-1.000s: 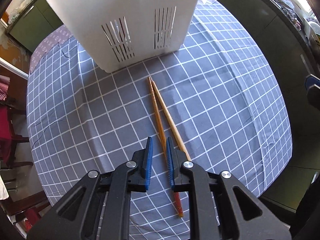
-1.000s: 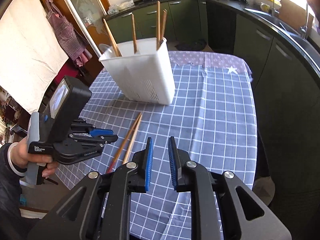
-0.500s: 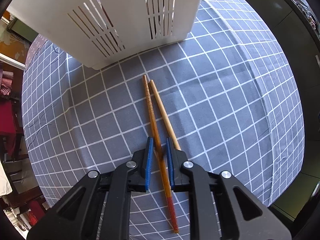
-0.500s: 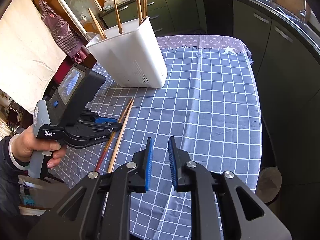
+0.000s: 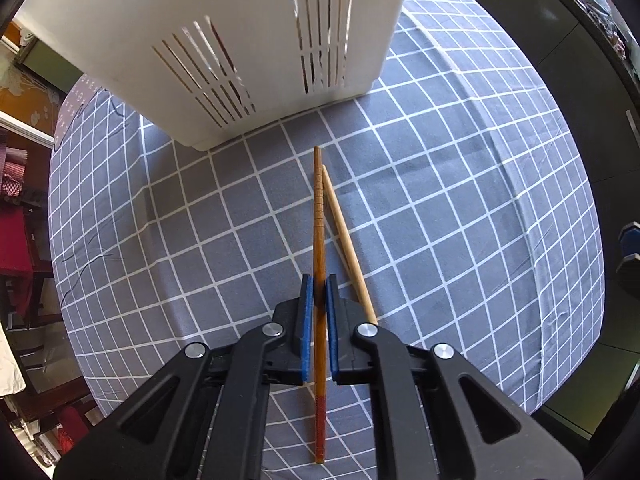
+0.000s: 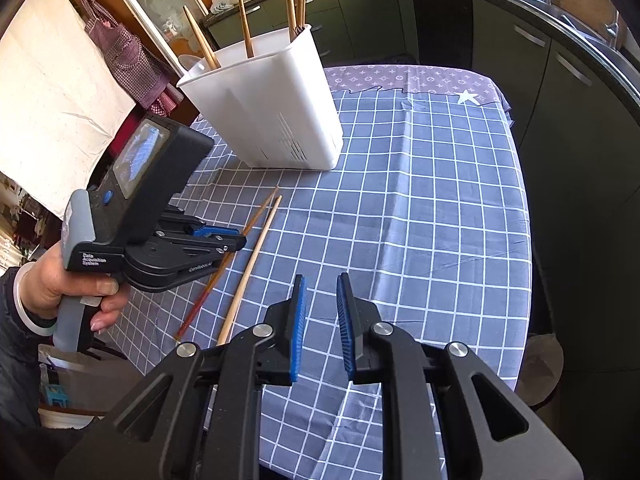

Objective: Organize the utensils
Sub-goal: 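Lift the red-tipped chopstick with the left tool while the right tool grasps the last chopstick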

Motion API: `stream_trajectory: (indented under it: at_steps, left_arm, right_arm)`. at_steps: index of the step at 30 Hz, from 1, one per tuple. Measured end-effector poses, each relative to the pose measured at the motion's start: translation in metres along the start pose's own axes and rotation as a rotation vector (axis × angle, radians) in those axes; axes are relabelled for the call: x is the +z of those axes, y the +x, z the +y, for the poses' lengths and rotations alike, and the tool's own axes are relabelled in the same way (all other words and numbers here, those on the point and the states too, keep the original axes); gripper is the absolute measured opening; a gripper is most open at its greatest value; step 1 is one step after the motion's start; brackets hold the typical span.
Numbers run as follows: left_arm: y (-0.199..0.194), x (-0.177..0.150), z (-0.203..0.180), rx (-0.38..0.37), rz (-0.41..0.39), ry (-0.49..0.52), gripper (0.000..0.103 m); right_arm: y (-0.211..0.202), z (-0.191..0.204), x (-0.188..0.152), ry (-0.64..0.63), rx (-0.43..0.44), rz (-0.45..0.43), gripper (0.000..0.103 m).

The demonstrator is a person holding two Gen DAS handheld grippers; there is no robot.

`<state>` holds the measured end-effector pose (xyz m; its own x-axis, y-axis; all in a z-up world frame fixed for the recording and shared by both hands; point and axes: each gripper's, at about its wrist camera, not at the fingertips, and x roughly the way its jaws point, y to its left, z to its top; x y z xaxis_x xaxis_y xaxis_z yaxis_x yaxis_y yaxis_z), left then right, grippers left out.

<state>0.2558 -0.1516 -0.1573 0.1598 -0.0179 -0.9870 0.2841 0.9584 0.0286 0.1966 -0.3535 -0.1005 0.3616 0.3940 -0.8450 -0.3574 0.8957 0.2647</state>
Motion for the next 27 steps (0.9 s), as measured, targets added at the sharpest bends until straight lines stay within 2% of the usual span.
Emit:
stream_trajectory:
  at_steps: [6,17,21,27]
  left_arm:
    - [-0.049,-0.010,0.015,-0.025,-0.104,0.003,0.007]
    - [-0.125,-0.059,0.048,-0.043,-0.279,0.011,0.007]
    - [-0.137,-0.073,0.056,-0.039,-0.319,0.009,0.007]
    - [-0.140,-0.082,0.064,-0.046,-0.335,0.006,0.007]
  right_arm:
    - [0.000,0.000,-0.001,0.008,-0.011,0.011,0.016]
    - [0.018,0.011,0.002,0.011,-0.010,0.083,0.016]
    - [0.034,0.022,0.005,-0.001,-0.015,0.133,0.016]
    - [0.071,0.046,0.013,-0.007,-0.010,0.220,0.016]
